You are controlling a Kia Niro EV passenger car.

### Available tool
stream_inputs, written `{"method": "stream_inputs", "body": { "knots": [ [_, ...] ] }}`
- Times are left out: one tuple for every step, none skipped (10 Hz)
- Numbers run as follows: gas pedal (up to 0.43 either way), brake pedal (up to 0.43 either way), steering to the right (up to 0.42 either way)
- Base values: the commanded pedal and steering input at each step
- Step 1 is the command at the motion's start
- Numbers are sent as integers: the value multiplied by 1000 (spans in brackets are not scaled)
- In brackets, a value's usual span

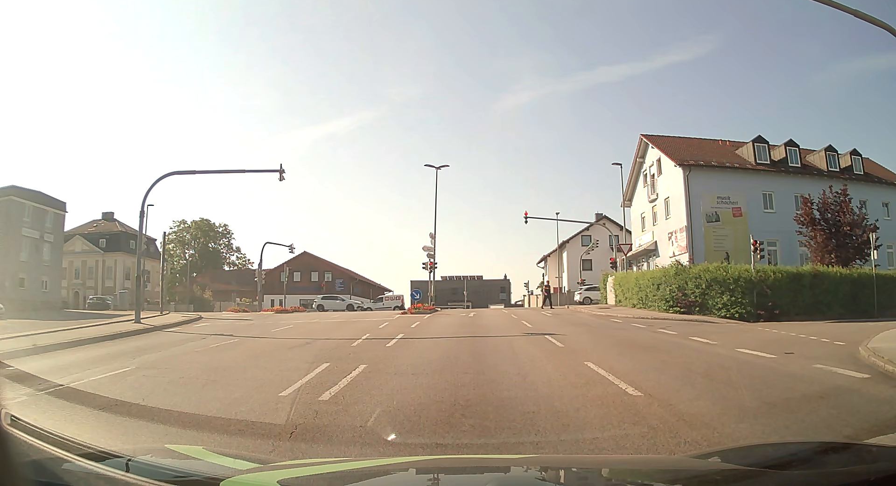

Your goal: Follow the waypoints while adhering to traffic rules and regulations

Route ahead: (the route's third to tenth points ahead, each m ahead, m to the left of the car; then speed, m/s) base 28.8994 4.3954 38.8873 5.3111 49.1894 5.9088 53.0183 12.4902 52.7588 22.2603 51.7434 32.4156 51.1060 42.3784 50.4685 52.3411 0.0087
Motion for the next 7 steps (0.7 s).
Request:
{"method": "stream_inputs", "body": {
  "knots": [
    [0, 311, -15],
    [0, 311, -15],
    [0, 311, -15],
    [0, 311, -15],
    [0, 311, -15],
    [0, 311, -14],
    [0, 311, -14]
  ]
}}
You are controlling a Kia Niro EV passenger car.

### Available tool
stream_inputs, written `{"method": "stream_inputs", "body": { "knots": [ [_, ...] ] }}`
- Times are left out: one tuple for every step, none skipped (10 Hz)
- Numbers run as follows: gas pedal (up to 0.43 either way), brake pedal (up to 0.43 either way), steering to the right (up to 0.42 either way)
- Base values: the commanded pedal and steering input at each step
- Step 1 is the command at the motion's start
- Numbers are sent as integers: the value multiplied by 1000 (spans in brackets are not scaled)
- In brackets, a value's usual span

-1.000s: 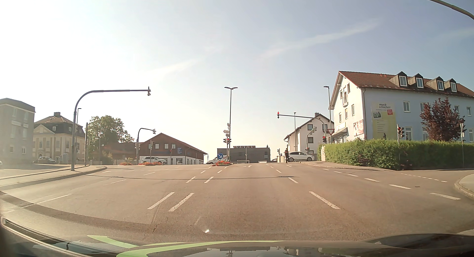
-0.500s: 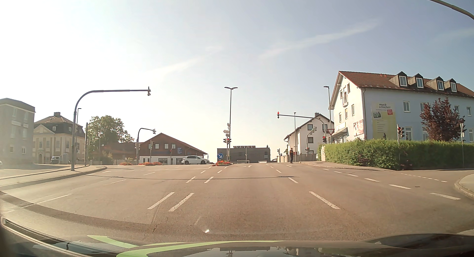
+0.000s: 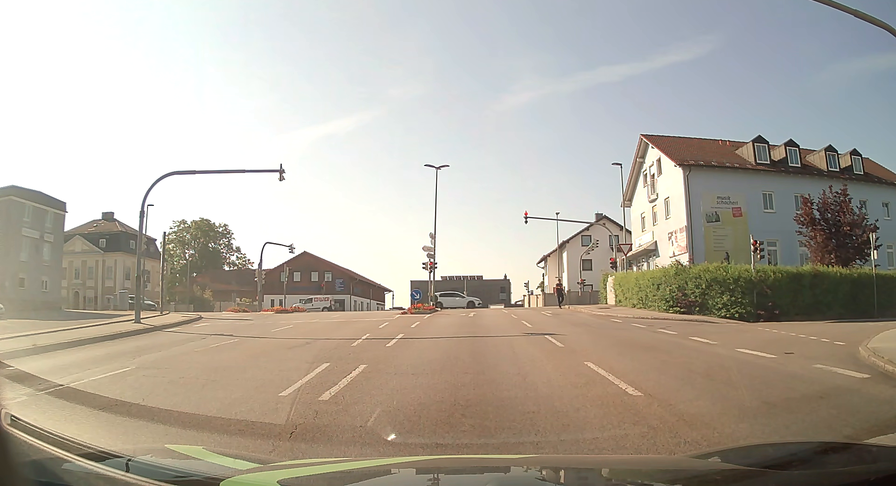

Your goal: Follow the waypoints while adhering to traffic rules and regulations

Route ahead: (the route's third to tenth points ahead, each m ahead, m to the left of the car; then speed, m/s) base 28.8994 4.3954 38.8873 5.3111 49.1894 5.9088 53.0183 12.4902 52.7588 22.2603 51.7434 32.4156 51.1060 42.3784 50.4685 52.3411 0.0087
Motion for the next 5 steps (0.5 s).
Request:
{"method": "stream_inputs", "body": {
  "knots": [
    [0, 311, -14],
    [0, 311, -15],
    [0, 311, -15],
    [0, 311, -15],
    [0, 311, -15]
  ]
}}
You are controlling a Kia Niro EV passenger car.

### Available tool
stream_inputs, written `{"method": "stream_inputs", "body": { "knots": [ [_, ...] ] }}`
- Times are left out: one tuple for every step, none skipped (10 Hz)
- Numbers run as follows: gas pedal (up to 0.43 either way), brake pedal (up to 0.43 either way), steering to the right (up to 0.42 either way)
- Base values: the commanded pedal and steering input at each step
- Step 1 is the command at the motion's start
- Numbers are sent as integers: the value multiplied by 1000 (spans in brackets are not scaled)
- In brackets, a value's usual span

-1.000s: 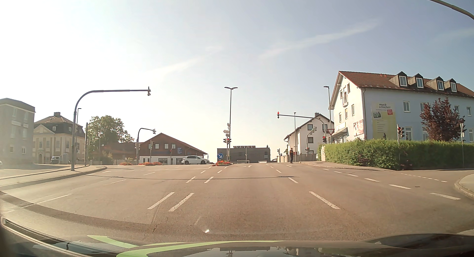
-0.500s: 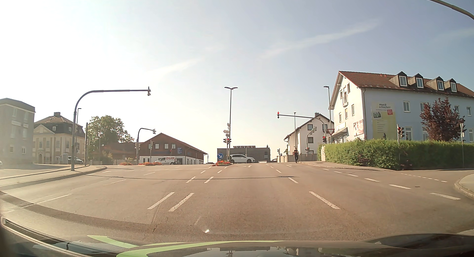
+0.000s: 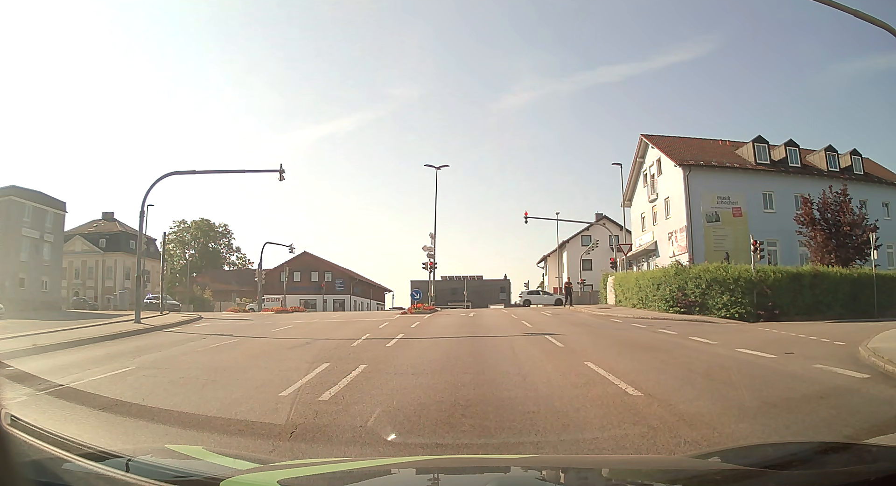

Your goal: Follow the waypoints while adhering to traffic rules and regulations

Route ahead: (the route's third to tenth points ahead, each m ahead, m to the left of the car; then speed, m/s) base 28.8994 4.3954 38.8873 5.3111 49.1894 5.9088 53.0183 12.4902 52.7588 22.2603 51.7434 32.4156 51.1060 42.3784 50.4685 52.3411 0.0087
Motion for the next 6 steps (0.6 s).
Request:
{"method": "stream_inputs", "body": {
  "knots": [
    [0, 311, -15],
    [0, 311, -14],
    [0, 311, -15],
    [0, 311, -14],
    [0, 311, -15],
    [0, 311, -15]
  ]
}}
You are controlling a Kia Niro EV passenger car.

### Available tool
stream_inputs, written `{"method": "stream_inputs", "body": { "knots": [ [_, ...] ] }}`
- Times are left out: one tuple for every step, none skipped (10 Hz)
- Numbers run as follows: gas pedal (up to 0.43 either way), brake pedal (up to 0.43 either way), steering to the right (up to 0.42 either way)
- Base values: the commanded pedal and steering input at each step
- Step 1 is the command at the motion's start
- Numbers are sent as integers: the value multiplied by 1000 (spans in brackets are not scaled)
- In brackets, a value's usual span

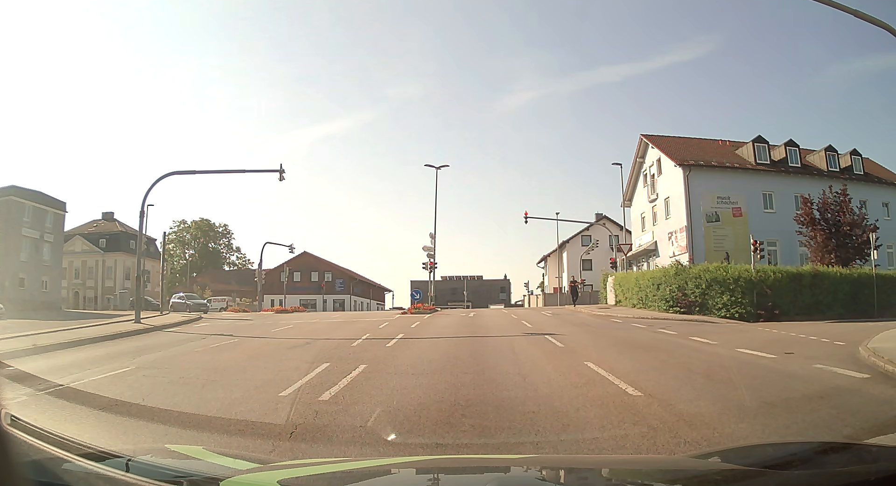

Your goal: Follow the waypoints while adhering to traffic rules and regulations

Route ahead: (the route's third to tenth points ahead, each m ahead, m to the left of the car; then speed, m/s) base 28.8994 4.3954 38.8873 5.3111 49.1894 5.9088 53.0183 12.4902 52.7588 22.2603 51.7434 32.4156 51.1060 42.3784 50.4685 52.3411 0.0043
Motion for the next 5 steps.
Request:
{"method": "stream_inputs", "body": {
  "knots": [
    [0, 311, -15],
    [0, 311, -15],
    [0, 317, -15],
    [0, 311, -14],
    [0, 317, -15]
  ]
}}
